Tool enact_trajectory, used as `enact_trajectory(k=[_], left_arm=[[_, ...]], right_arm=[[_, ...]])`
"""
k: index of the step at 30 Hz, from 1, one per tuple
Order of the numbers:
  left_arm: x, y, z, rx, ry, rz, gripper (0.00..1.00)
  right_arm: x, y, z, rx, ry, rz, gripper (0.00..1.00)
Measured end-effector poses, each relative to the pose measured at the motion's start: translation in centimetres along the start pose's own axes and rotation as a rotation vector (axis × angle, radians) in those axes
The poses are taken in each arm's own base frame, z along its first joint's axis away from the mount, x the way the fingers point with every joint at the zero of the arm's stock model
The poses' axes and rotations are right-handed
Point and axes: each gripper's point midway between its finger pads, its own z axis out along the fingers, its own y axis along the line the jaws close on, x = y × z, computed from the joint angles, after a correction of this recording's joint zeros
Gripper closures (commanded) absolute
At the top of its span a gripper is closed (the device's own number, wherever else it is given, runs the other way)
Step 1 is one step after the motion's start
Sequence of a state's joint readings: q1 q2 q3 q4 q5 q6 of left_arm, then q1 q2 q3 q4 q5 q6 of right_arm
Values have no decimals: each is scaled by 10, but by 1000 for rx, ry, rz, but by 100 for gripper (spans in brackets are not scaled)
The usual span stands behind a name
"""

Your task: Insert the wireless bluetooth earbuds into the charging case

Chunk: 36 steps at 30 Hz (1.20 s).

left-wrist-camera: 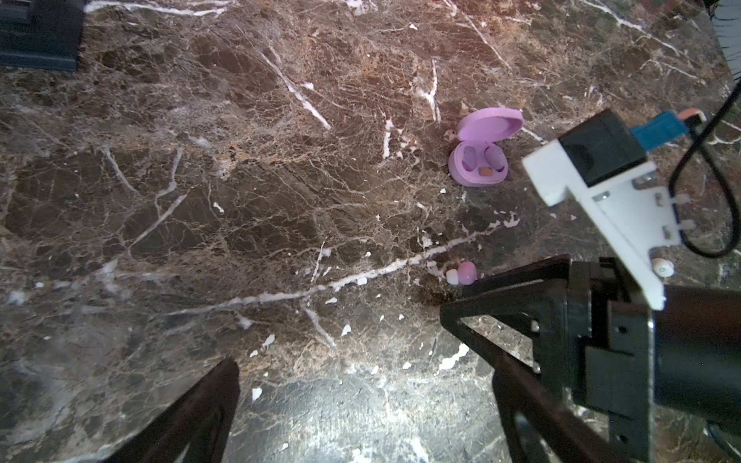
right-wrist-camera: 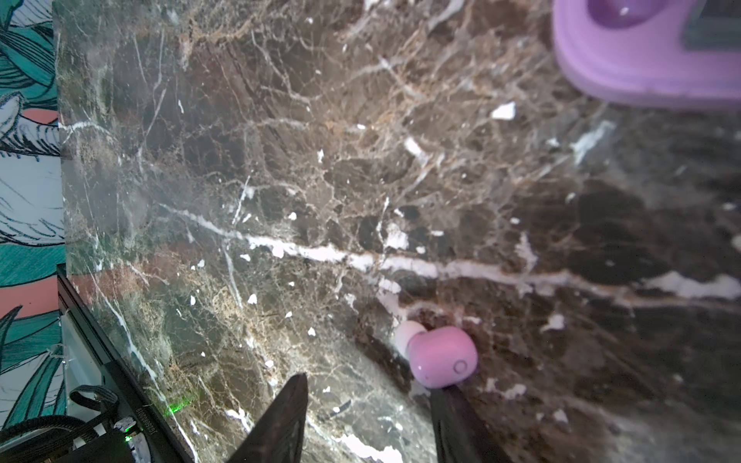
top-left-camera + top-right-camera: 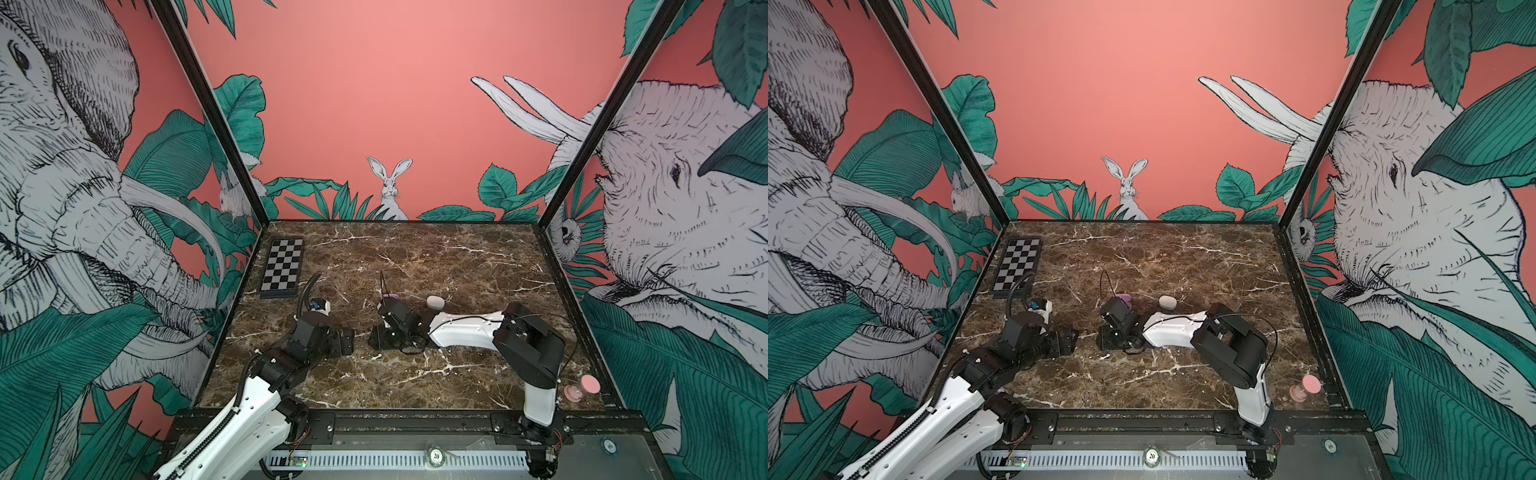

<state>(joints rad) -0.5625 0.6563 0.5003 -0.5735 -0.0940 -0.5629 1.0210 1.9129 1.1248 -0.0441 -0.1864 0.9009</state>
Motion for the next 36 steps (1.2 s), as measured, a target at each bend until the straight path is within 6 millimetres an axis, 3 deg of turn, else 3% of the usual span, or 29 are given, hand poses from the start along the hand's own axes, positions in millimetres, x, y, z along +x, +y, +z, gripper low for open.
enact_trajectory(k=[36], left_arm=[[3, 1, 4, 2, 4, 2, 1]], right_arm=[[-11, -16, -5, 66, -16, 15, 56]])
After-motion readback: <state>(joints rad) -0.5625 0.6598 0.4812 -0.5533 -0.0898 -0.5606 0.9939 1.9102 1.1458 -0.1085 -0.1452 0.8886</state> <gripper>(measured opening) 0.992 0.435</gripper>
